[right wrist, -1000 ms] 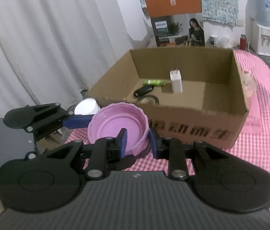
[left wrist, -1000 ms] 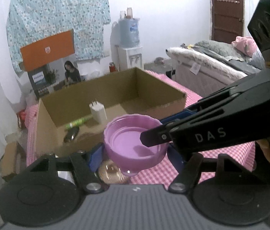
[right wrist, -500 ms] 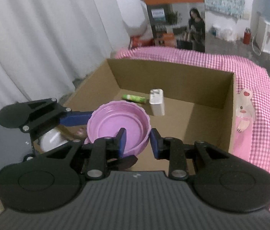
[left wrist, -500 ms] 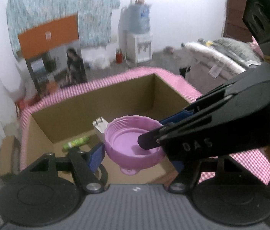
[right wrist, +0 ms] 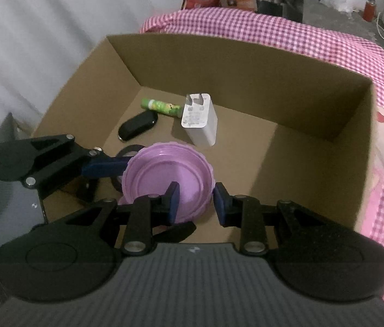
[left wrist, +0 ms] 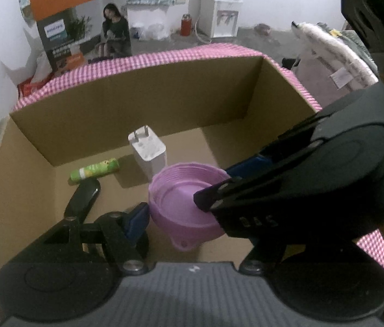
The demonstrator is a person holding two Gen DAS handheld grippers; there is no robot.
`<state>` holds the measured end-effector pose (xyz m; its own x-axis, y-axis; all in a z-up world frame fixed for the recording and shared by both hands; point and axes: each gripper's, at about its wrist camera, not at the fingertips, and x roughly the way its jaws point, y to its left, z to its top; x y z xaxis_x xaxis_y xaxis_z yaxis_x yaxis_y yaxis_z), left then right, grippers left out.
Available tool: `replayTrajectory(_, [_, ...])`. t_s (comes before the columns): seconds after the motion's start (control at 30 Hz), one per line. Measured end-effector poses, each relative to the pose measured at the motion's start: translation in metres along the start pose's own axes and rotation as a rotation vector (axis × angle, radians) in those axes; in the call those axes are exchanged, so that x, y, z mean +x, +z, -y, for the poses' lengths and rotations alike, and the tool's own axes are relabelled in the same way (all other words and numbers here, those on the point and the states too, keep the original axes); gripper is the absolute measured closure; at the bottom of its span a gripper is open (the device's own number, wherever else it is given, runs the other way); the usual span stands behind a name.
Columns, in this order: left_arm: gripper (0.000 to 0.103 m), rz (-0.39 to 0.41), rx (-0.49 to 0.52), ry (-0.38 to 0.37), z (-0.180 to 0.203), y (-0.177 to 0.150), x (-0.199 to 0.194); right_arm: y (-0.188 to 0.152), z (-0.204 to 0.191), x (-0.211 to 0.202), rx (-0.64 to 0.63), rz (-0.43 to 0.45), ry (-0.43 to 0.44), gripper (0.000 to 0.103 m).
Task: Organize rigid objects
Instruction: 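Lower the pink lid into the box and open the right gripper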
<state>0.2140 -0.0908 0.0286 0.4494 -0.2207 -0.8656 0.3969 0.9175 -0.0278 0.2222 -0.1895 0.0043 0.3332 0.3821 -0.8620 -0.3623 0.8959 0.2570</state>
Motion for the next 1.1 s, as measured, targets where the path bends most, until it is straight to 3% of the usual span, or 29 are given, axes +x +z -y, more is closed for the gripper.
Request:
replayTrajectory(0.33, [0.031, -0.048, -0.063, -0.026, -0.006, -0.001, 0.008, 0.011, 0.005, 0.030, -0.036, -0.054, -0.013, 0.076])
replayTrajectory(0.77, [0.029, -0.018, -0.072, -0.017, -0.005, 0.001, -0.001, 0.011, 0.015, 0.033, 0.013, 0.002, 0.005, 0.068])
replayTrajectory(0.97, [0.023, 0.042, -0.061, -0.012, 0.000, -0.006, -0.024, 0.003, 0.013, -0.004, 0.024, 0.144, 0.023, 0.049])
replayTrajectory(1.1, [0.019, 0.118, -0.048, -0.025, 0.006, -0.019, -0.052, -0.014, 0.011, -0.045, 0.067, 0.292, 0.050, 0.024])
